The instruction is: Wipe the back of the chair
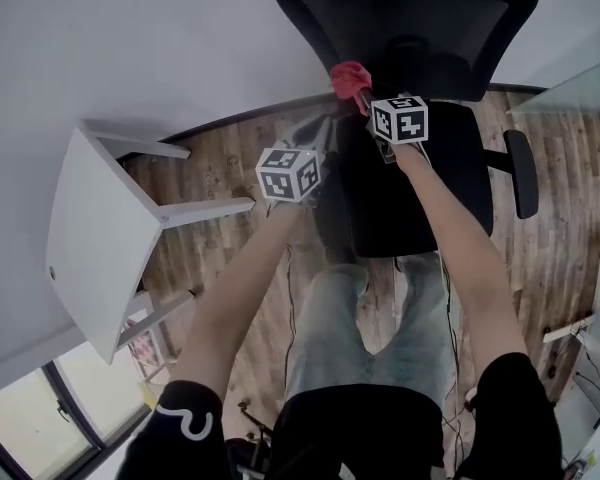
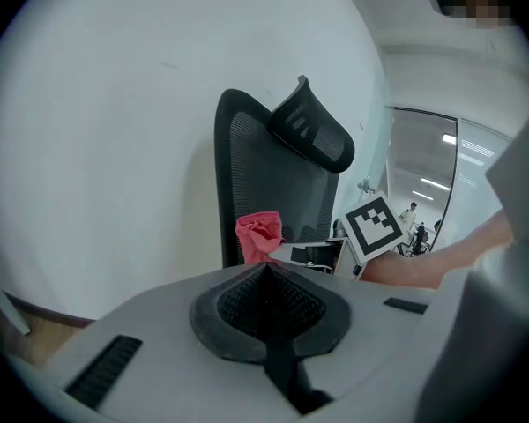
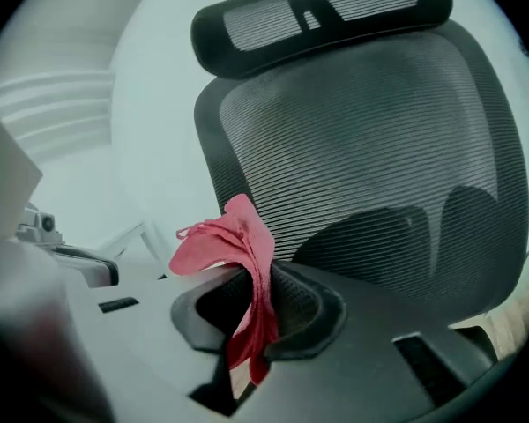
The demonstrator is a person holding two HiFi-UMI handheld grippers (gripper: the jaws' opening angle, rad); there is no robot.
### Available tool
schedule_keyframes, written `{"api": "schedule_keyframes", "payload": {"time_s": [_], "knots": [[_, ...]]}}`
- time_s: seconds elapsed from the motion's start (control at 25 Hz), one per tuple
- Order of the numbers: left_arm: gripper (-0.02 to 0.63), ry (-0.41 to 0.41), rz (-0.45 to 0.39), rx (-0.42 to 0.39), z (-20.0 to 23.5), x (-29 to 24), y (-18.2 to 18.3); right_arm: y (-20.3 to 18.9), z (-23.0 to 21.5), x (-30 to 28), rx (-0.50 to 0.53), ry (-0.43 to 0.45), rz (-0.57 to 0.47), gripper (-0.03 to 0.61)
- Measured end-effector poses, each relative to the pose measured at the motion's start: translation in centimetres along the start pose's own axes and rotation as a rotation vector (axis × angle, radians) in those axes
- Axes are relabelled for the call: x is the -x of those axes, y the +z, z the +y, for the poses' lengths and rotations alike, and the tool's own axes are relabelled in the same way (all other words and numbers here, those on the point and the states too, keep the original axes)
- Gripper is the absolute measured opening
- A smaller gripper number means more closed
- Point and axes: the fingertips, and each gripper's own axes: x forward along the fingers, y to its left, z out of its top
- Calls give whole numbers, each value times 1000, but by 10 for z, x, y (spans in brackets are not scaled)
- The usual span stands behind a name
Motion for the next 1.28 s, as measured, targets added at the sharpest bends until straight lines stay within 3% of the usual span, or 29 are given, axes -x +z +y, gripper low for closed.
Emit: {"api": "schedule_keyframes", "payload": {"time_s": [0.2,0.44,1.28], "knots": [[25,17,-1,2,15,13,-7,-12,8,-17,39,-7,42,67],[26,16,-11,-2,10,6,1,-16,-24,-14,37,-71,62,67],[25,-73,56,-48,-87,-79,7,-5,-216,82,-88,-318,42,67]]}}
